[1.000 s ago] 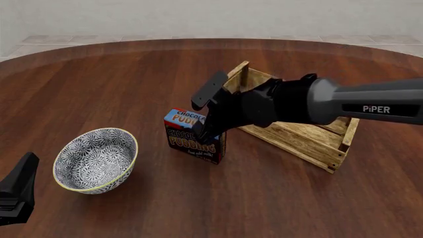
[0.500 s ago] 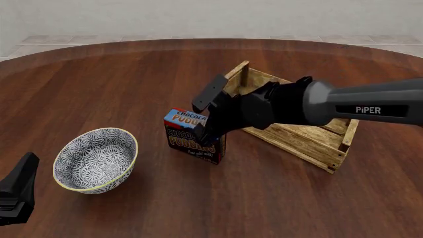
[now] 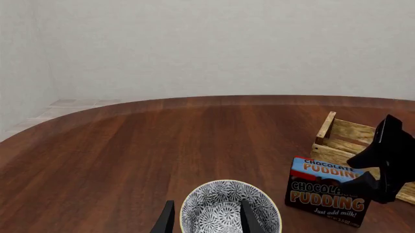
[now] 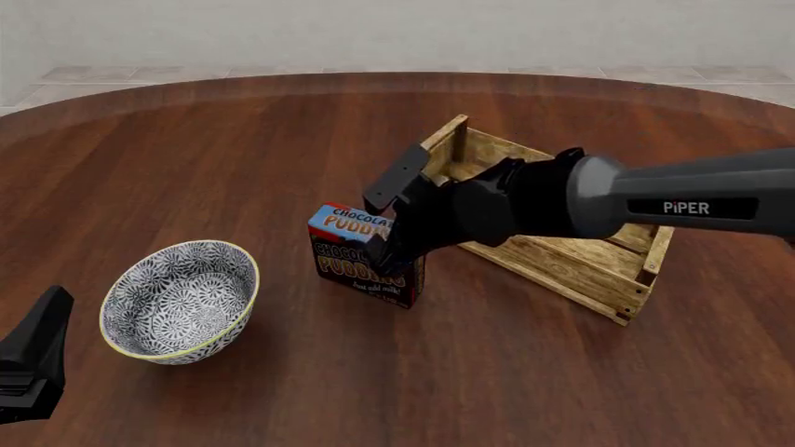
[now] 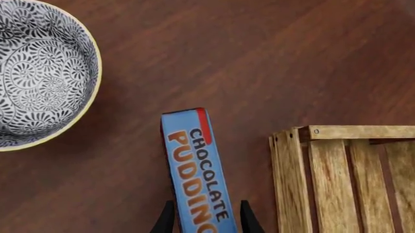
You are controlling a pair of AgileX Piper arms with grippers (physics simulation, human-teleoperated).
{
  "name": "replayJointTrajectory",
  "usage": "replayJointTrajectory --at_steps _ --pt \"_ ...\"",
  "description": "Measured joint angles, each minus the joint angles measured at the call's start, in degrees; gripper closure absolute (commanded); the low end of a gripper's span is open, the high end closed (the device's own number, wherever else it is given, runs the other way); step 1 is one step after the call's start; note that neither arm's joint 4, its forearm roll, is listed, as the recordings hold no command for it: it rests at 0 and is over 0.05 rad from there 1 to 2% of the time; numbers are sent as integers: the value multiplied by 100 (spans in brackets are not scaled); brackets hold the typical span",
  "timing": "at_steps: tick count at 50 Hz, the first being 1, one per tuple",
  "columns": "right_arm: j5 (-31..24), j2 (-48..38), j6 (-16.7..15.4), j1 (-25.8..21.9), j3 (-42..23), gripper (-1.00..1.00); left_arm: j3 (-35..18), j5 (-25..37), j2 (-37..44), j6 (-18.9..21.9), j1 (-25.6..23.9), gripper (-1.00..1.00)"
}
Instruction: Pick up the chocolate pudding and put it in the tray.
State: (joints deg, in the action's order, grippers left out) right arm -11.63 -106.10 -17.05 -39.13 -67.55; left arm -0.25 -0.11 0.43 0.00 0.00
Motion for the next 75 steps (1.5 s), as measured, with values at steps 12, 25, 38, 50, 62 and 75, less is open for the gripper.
replayJointTrajectory --at_steps 12,25,38,50,62,75 --pt "31 -8 22 19 30 -100 0 0 0 0 0 -100" --pt "64 -37 44 27 30 -100 0 0 0 0 0 -100" --pt "96 -47 40 27 34 100 0 0 0 0 0 -100" --pt "139 -20 -79 3 78 100 0 0 0 0 0 -100" --pt "104 163 -142 -83 186 100 0 0 0 0 0 -100" --pt "-21 688 -277 -50 291 100 0 0 0 0 0 -100"
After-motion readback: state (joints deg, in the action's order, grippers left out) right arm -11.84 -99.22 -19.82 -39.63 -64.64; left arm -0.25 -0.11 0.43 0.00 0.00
